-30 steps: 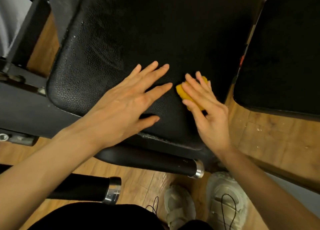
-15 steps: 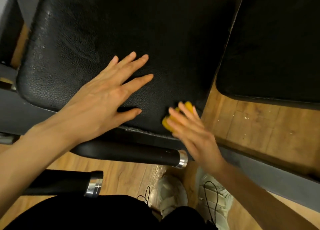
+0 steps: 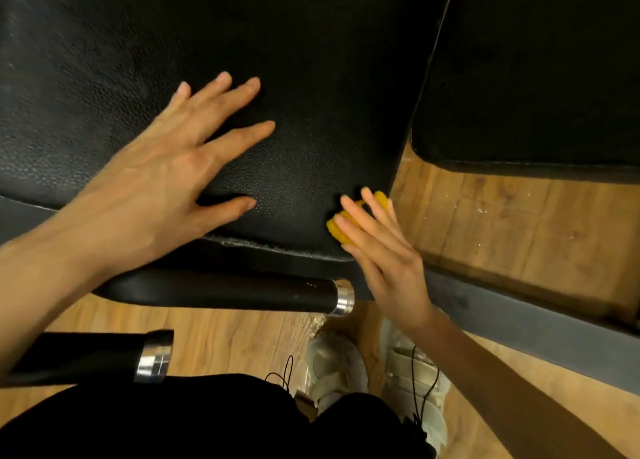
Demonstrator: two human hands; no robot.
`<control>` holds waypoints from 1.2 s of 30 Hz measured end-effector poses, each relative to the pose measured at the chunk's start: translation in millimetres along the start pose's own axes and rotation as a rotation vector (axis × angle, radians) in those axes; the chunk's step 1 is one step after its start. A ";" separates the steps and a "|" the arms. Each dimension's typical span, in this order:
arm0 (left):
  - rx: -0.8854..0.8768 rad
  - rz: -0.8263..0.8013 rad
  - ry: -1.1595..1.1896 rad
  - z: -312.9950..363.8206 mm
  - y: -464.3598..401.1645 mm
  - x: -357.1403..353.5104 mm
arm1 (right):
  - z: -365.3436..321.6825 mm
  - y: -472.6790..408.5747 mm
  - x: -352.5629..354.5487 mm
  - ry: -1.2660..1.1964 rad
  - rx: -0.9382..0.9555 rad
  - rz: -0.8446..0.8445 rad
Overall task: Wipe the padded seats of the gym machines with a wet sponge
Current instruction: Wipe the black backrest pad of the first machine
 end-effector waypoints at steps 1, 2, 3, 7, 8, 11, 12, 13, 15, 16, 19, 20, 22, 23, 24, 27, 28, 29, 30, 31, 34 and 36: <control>-0.005 0.004 0.004 -0.3 -1.0 -0.6 | -6.3 -6.2 -1.5 0.015 0.041 -0.031; -0.009 0.015 -0.001 -1.6 -1.1 -1.0 | -13.5 -9.3 -4.6 0.041 0.104 -0.075; -0.009 0.035 -0.013 -3.4 -0.7 -0.5 | -19.7 -7.9 -8.6 0.077 0.188 -0.124; -0.007 0.052 -0.017 -5.4 -0.1 0.3 | -5.2 2.4 -9.2 0.179 0.292 -0.184; -0.007 0.053 -0.013 -6.1 -0.2 0.7 | -1.1 5.0 -9.4 0.172 0.249 -0.134; -0.021 0.069 -0.030 -4.3 1.4 -0.1 | -0.9 12.8 -13.6 0.076 0.073 0.016; -0.018 0.068 -0.029 -4.6 1.6 -0.4 | -2.2 6.0 -11.3 0.009 0.001 0.085; -0.018 0.065 -0.020 -4.0 1.1 -0.3 | 0.6 -7.0 -6.0 -0.075 -0.093 0.179; -0.021 0.047 -0.003 -3.0 -0.5 -0.5 | 17.4 -37.1 13.0 -0.233 -0.309 0.434; -0.016 0.038 0.001 -3.2 -1.2 -0.1 | 22.2 -46.9 20.7 -0.288 -0.374 0.534; 0.002 0.042 0.007 -3.3 -1.5 1.8 | 10.7 -27.5 7.6 -0.303 -0.422 0.448; 0.006 0.046 0.003 -3.5 -1.3 1.6 | 1.9 -9.2 -1.9 -0.300 -0.426 0.365; 0.006 0.040 -0.003 -2.7 -0.5 0.8 | -3.8 12.3 -8.5 -0.340 -0.433 0.299; 0.006 0.035 -0.005 -2.1 -0.1 0.5 | 2.0 5.0 -4.7 -0.365 -0.452 0.334; 0.007 0.032 -0.005 -1.6 0.0 0.5 | 11.4 -10.8 1.7 -0.398 -0.484 0.387; 0.005 0.023 0.006 -1.6 -1.6 0.6 | 28.5 -56.6 24.1 -0.477 -0.563 0.565; 0.006 0.024 0.007 -2.1 -2.1 1.0 | 25.8 -54.5 23.0 -0.476 -0.556 0.551; 0.010 0.029 0.002 -3.0 -2.2 1.6 | 20.1 -42.9 15.9 -0.457 -0.555 0.495; 0.012 0.031 -0.006 -3.9 -2.2 1.7 | 12.2 -25.1 6.2 -0.420 -0.539 0.431; 0.010 0.028 -0.014 -4.4 -1.8 0.8 | 2.2 -5.5 -2.5 -0.401 -0.534 0.376; 0.011 0.027 -0.020 -4.0 0.0 -0.5 | -1.6 7.6 -6.1 -0.390 -0.511 0.375; 0.006 0.030 -0.013 -2.6 -1.0 -0.3 | 16.6 -28.7 8.2 -0.419 -0.551 0.475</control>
Point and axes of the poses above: each hand's wrist, its own y-axis away from the middle knuckle, its own x-axis out of the back of the hand, z = x × y, the point moved 6 cm from there along -y, towards the middle knuckle, and after that the axes turned 7 degrees about -x, right-handed, at the moved point
